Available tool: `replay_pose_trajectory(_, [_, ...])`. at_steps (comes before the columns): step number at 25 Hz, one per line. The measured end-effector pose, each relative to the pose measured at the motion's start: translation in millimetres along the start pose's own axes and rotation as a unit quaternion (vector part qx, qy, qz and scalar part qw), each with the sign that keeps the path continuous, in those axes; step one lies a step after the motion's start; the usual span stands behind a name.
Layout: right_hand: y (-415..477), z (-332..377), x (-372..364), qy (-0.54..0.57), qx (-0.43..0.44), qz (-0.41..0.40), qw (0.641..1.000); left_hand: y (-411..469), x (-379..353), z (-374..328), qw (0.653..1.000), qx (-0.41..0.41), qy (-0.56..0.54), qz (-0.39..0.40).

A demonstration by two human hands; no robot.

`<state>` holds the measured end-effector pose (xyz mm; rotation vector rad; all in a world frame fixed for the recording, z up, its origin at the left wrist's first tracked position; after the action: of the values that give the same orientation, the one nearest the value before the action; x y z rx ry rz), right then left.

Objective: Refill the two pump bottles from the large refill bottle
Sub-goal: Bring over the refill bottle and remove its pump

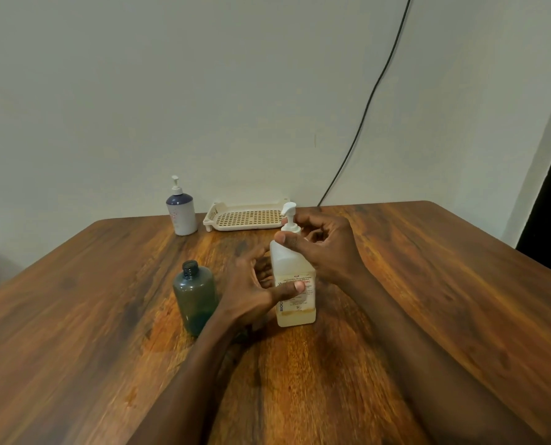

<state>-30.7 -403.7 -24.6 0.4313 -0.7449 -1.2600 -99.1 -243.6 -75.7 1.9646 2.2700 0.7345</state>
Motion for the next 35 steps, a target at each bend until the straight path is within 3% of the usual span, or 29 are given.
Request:
replay_pose_trajectory(5, [2, 4, 2, -0.047, 0.046, 0.004, 0.998, 2, 1, 1, 1.0, 0.007, 0.001, 0.019])
replay_pose_trajectory(13, [1, 1, 4, 0.043, -0.002, 0.109, 0.993, 2, 5, -2, 0.999, -0.003, -0.015, 0.051])
replay_pose_trajectory(18, [-8, 11, 1, -0.084, 0.023, 0.001, 0.996, 1, 7, 0, 0.999, -0.005, 0.025, 0.043])
replay_pose_trajectory(23, [-9, 14, -2, -0.078, 0.004, -0.021, 0.997, 2, 6, 3, 0.999, -0.006, -0.01, 0.041])
replay_pose_trajectory(30, [-10, 12, 3, 0.0, -0.04, 0.128, 0.991, 3, 5, 5, 0.999, 0.0, -0.03, 0.045])
replay_pose_trajectory(32, [-13, 20, 0, -0.04, -0.025, 0.111, 0.993, 1, 3, 3, 0.999, -0.002, -0.028, 0.034])
replay_pose_trajectory(35, [-13, 26, 0, -0.163, 0.02, 0.021, 0.986, -1, 3, -3, 1.0, -0.012, -0.016, -0.008])
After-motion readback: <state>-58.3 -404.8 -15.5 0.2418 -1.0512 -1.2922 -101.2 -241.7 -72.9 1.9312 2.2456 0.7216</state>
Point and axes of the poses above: each hand's wrist, its own y-axis towards the middle knuckle, its own x-axis out of the back of the hand, z = x × y, the point moved 3 cm from there along y, towards the middle knuckle, and after that the axes turned 4 degrees about -y, right-handed, at the moved point
